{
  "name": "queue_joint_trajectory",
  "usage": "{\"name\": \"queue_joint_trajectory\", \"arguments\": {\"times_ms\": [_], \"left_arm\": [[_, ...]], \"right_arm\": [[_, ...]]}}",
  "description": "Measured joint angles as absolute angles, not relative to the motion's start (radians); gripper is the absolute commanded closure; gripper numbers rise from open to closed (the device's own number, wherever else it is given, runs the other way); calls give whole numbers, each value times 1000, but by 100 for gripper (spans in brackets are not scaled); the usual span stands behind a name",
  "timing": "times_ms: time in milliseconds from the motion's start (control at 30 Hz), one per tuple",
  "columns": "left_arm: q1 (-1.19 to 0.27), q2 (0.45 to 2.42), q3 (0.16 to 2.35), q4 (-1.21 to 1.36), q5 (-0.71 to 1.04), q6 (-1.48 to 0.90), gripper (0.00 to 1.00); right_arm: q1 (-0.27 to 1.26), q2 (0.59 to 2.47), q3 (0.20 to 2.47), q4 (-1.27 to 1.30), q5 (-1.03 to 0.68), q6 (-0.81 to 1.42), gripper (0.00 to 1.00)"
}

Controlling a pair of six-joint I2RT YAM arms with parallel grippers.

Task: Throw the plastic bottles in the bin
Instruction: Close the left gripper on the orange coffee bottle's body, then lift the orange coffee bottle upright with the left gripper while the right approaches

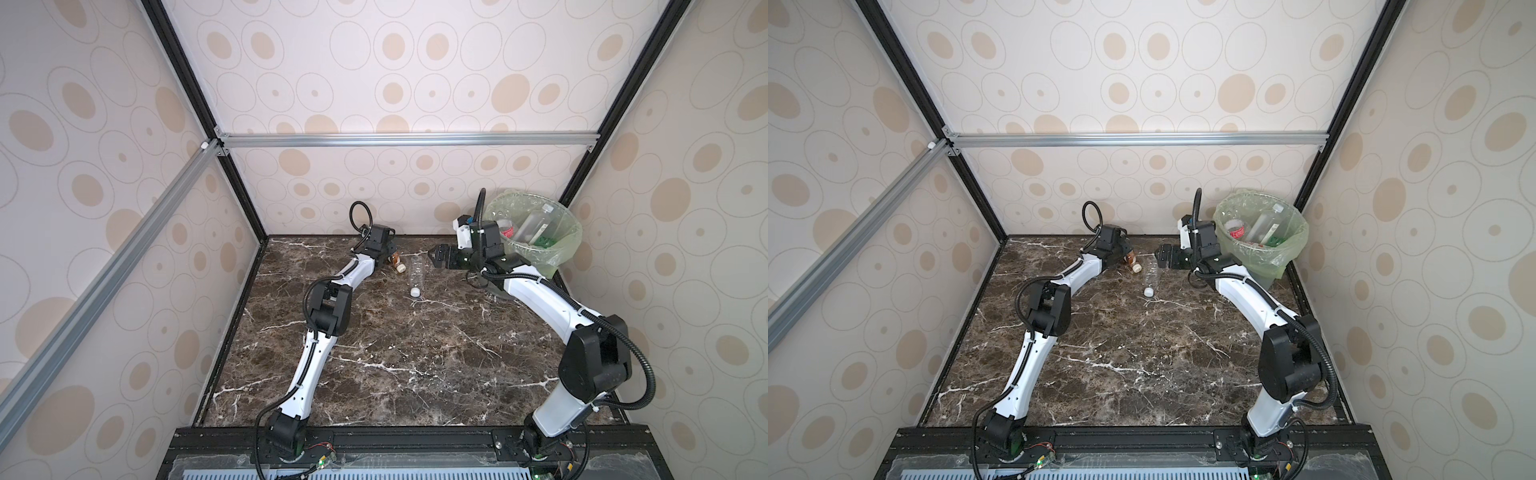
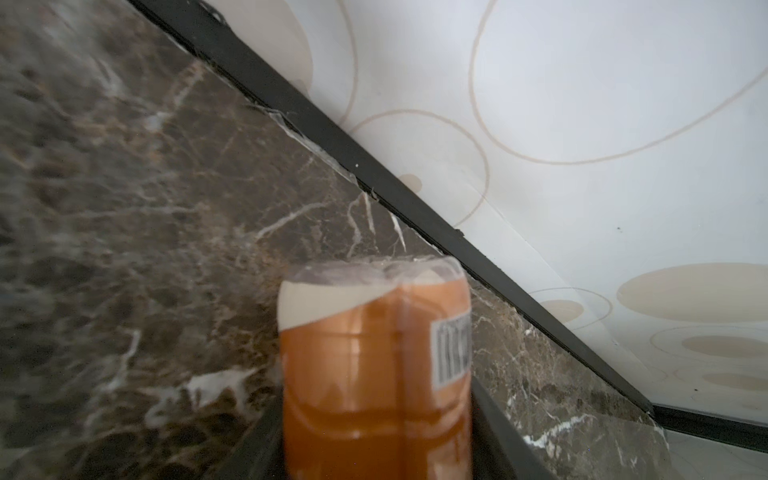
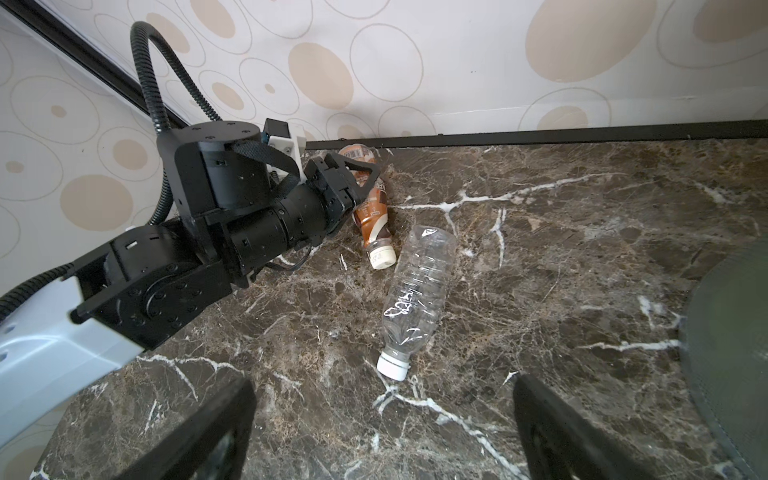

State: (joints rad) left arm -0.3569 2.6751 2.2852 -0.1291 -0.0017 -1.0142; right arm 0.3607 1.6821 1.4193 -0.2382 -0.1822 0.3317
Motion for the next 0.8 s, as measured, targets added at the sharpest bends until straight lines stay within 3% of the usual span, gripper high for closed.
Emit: {"name": "queue_joint_trajectory", "arguments": {"times_ms": [367, 800], "left_arm": [[-350, 2507, 2052, -35, 124, -914, 54], [-368, 2069, 1658, 181, 268, -882, 54]], "right_arm": [[361, 1642, 1340, -236, -204, 360, 0], [368, 1582, 1267, -162, -275, 448, 0]]}}
